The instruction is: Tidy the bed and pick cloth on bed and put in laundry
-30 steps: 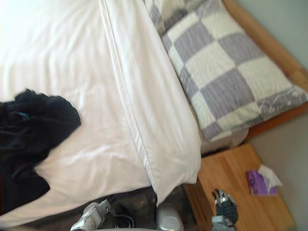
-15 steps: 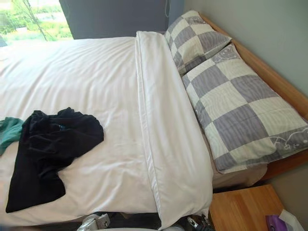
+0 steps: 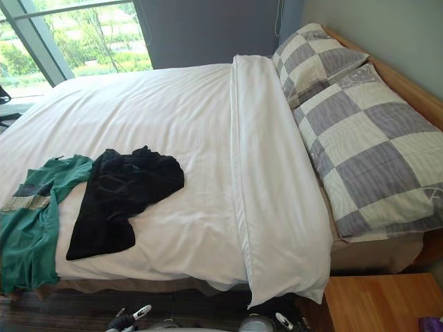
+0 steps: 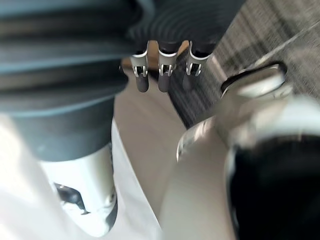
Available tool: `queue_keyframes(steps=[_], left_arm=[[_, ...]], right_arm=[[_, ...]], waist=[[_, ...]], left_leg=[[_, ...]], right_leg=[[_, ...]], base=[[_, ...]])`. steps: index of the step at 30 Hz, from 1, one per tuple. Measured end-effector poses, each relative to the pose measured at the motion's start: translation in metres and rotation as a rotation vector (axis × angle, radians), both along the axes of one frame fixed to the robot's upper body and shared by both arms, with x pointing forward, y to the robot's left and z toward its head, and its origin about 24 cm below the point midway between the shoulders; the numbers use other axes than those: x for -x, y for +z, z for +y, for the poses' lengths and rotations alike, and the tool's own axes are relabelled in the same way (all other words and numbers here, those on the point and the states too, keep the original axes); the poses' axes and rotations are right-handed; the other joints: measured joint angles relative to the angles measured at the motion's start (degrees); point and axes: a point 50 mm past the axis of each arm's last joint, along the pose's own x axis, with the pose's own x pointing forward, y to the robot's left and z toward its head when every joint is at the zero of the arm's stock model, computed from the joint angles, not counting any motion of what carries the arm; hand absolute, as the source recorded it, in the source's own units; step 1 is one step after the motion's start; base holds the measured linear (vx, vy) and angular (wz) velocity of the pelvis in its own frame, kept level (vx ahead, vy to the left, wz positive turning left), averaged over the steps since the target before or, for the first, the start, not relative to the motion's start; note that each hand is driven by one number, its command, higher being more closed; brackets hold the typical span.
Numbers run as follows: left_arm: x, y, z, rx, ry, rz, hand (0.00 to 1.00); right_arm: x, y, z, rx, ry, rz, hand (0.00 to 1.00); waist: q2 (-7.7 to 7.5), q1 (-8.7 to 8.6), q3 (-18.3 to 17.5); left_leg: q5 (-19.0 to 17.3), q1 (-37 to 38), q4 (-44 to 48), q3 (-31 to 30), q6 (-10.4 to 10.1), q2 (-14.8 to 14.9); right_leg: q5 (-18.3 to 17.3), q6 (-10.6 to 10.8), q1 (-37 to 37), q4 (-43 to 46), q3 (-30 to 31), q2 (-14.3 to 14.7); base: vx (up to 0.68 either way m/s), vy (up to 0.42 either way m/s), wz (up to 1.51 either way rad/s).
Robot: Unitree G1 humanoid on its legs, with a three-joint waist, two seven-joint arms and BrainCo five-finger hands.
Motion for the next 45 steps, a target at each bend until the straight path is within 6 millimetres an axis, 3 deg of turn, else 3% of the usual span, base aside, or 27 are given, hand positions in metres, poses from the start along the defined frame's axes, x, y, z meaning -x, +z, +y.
queue_keyframes(steps=[1,3,5,7,8,9,10,11,13,15,17,18,23,26,30,34,36,37,38,40,42,44,45], left_arm=[[0.008,-0.001,0.005,-0.003,-0.002,0.009,0.00],[0.011,-0.001,0.006,0.000,-0.009,0.001,0.00],[0.011,-0.001,0.005,0.014,-0.025,-0.024,0.00],[0.013,-0.003,0.000,0.045,-0.062,-0.021,0.00],[0.007,-0.003,-0.006,0.076,-0.112,-0.036,0.00],[0.001,-0.003,-0.006,0.086,-0.167,-0.035,0.00],[-0.006,-0.003,-0.005,0.082,-0.211,-0.026,0.00],[-0.009,-0.002,-0.004,0.077,-0.230,-0.030,0.00],[-0.014,0.000,-0.002,0.068,-0.252,-0.040,0.00],[-0.033,0.003,-0.002,0.061,-0.298,-0.061,0.00],[-0.043,0.004,-0.009,0.067,-0.328,-0.074,0.00],[-0.044,0.003,-0.018,0.083,-0.347,-0.071,0.00],[-0.049,0.003,-0.023,0.055,-0.341,-0.064,0.00],[-0.046,0.003,-0.022,0.035,-0.325,-0.057,0.00],[-0.056,0.008,-0.025,0.021,-0.319,-0.117,0.00],[-0.055,0.008,-0.024,0.010,-0.310,-0.118,0.00],[-0.053,0.008,-0.020,0.009,-0.288,-0.115,0.00],[-0.052,0.008,-0.018,0.008,-0.270,-0.115,0.00],[-0.050,0.008,-0.017,0.015,-0.259,-0.118,0.00],[-0.050,0.008,-0.019,0.026,-0.261,-0.127,0.00],[-0.049,0.008,-0.019,0.036,-0.262,-0.139,0.00],[-0.047,0.006,-0.025,0.060,-0.268,-0.142,0.00],[-0.044,0.004,-0.034,0.105,-0.253,-0.140,0.00]], right_arm=[[0.001,0.002,-0.006,0.015,-0.008,-0.007,0.00],[-0.004,0.008,-0.024,0.063,0.000,-0.035,0.00],[-0.011,0.014,-0.039,0.107,0.041,-0.041,0.00],[-0.017,0.017,-0.048,0.154,0.107,-0.026,0.00],[-0.018,0.017,-0.047,0.175,0.147,-0.021,0.00],[-0.019,0.011,-0.035,0.138,0.162,-0.007,0.00],[-0.025,0.003,-0.013,0.078,0.212,-0.009,0.00],[-0.030,-0.002,0.009,0.052,0.277,-0.012,0.00],[-0.030,-0.003,0.016,0.038,0.315,-0.014,0.00],[-0.043,-0.001,0.032,0.020,0.457,-0.065,0.00],[-0.053,0.001,0.044,0.008,0.535,-0.111,0.00],[-0.061,0.004,0.046,0.012,0.565,-0.139,0.00],[-0.066,0.005,0.051,0.011,0.592,-0.153,0.00],[-0.072,0.005,0.052,0.008,0.648,-0.125,0.00],[-0.083,0.008,0.038,0.068,0.653,-0.100,0.00],[-0.083,0.009,0.030,0.082,0.592,-0.092,0.00],[-0.083,0.010,0.030,0.074,0.549,-0.107,0.00],[-0.082,0.011,0.025,0.079,0.518,-0.107,0.00],[-0.080,0.012,0.015,0.095,0.491,-0.102,0.00],[-0.078,0.015,0.003,0.120,0.479,-0.097,0.00],[-0.077,0.019,-0.011,0.149,0.473,-0.089,0.00],[-0.073,0.019,-0.021,0.162,0.473,-0.064,0.00],[-0.071,0.018,-0.023,0.159,0.478,-0.054,0.00]], waist=[[-1.13,-0.22,-0.2],[-1.30,-0.78,-0.1],[-0.99,-1.06,0.0],[0.47,-2.03,-0.7],[2.22,-2.72,-1.0],[1.87,-1.75,-0.8],[2.44,-0.44,-1.1],[3.31,0.28,-1.9],[2.61,-0.26,-2.4],[0.91,0.08,-2.7],[0.03,0.12,-2.3],[-0.15,0.14,-2.3],[-0.58,0.18,-1.8],[-0.67,0.97,-1.3],[1.40,1.14,1.0],[1.59,0.97,1.3],[0.15,-0.07,1.8],[-0.03,-0.12,1.7],[-0.12,-0.55,1.7],[0.10,-1.23,1.6],[0.42,-1.87,1.6],[1.83,-2.06,0.9],[3.81,-2.16,0.5]], left_leg=[[-0.6,-2.2,5.8,-2.3,1.2,2.6],[0.2,-4.8,8.7,-9.3,0.8,6.6],[1.9,-5.3,7.9,-16.4,0.0,8.0],[2.2,-4.8,5.6,-19.0,-1.8,8.3],[0.8,-4.9,4.4,-19.1,-4.5,8.0],[-1.6,-4.6,5.0,-17.1,-12.3,7.5],[-2.1,-4.6,4.7,-14.9,-11.3,6.9],[-1.1,-4.2,2.0,-13.1,-9.5,6.9],[0.6,-3.4,-1.8,-12.5,-7.6,6.0],[4.3,-2.1,-8.6,-12.4,-5.5,3.9],[6.1,-1.3,-11.6,-12.4,-3.8,0.6],[6.6,-1.2,-12.2,-12.5,-3.2,-2.0],[8.2,-0.1,-14.6,-14.2,-0.8,-6.1],[8.9,-0.9,-14.3,-15.1,-0.7,-6.5],[5.1,-6.8,-5.6,-14.1,-0.5,-4.4],[6.1,-6.5,-6.9,-13.7,-0.6,-5.8],[6.6,-5.9,-6.3,-12.0,-1.7,-6.6],[5.1,-6.9,-2.4,-10.9,-0.4,-4.9],[4.5,-7.7,1.5,-11.1,-0.7,-0.8],[5.5,-8.7,2.5,-14.3,-1.6,3.1],[7.6,-9.5,2.6,-19.4,-1.5,6.3],[7.4,-8.7,2.0,-22.6,-2.1,6.7],[6.8,-7.5,0.4,-23.8,-3.2,6.7]], right_leg=[[-0.4,0.8,-0.1,0.6,0.9,-2.1],[-1.2,3.0,-1.5,2.2,3.1,-4.6],[-1.2,5.8,-4.3,4.5,6.5,-7.2],[0.3,9.0,-6.1,4.1,8.3,-9.2],[3.3,11.5,-5.8,1.6,8.6,-9.8],[7.4,10.9,-5.6,-0.7,10.0,-11.3],[14.6,3.0,-6.4,-3.6,8.5,-11.4],[19.3,-2.8,-7.7,-4.3,4.1,-10.3],[17.4,-0.2,-7.6,-2.7,0.3,-7.7],[10.8,3.6,-6.6,0.0,-1.9,0.7],[5.9,3.5,-4.1,-1.8,-1.7,5.6],[3.7,2.8,-1.7,-4.7,-1.6,6.5],[3.1,2.2,2.0,-10.5,-0.7,4.8],[3.4,2.9,1.8,-11.1,-0.7,4.6],[0.7,3.3,-2.6,-3.7,0.0,4.2],[-1.4,3.1,-5.8,2.2,0.7,1.3],[-1.8,2.9,-6.1,3.6,0.8,-1.9],[-1.8,2.8,-6.0,4.2,0.9,-3.2],[-1.8,2.9,-5.8,4.8,1.8,-5.6],[-2.2,4.5,-5.5,5.5,2.2,-8.2],[-3.0,8.2,-5.7,7.8,3.3,-11.9],[-2.4,11.7,-5.6,7.8,4.7,-13.8],[-1.3,12.2,-5.5,6.6,5.3,-14.0]], base=[[-0.01,0.071,-0.16],[0.00,0.164,-0.23],[0.02,0.341,-0.47],[0.02,0.620,-0.35],[0.01,0.707,-0.18],[0.01,0.876,-0.44],[0.00,0.810,-0.60],[0.00,0.742,-0.45],[0.03,0.390,-0.05],[0.07,0.375,0.08],[0.04,0.272,0.17],[0.00,0.235,0.17],[-0.04,0.097,0.27],[-0.11,0.015,0.10],[-0.14,0.014,-0.01],[-0.07,0.009,-0.03],[-0.01,-0.015,0.04],[0.00,0.000,0.00],[0.01,0.040,0.01],[0.00,0.134,0.09],[-0.01,0.308,0.05],[-0.02,0.441,-0.14],[-0.02,0.690,-0.20]])
